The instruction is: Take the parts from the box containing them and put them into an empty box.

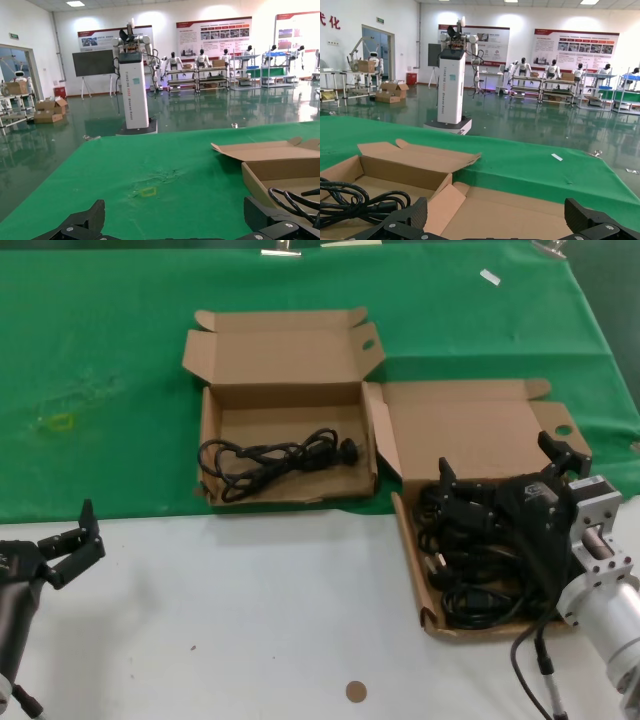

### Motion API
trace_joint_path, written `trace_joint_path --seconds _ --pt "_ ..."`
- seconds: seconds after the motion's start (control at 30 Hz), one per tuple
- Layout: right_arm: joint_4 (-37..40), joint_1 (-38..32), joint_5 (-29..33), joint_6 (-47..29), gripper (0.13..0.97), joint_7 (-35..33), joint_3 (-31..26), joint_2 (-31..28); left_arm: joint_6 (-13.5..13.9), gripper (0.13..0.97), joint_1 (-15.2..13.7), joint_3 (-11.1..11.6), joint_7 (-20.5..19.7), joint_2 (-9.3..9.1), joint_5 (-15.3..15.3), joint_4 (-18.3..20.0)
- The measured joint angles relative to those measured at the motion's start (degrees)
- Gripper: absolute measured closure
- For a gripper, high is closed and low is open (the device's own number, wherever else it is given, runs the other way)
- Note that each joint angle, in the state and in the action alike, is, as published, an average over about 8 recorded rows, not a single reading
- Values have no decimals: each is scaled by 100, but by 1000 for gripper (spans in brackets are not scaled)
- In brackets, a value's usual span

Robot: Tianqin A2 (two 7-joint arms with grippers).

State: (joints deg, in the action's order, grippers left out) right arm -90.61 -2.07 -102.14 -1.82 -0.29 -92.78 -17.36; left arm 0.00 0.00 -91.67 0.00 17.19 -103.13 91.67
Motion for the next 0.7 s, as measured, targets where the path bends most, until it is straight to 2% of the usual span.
trace_joint_path --seconds 0.7 --pt "0 0 0 0 129 0 0 0 0 132 0 0 0 0 0 0"
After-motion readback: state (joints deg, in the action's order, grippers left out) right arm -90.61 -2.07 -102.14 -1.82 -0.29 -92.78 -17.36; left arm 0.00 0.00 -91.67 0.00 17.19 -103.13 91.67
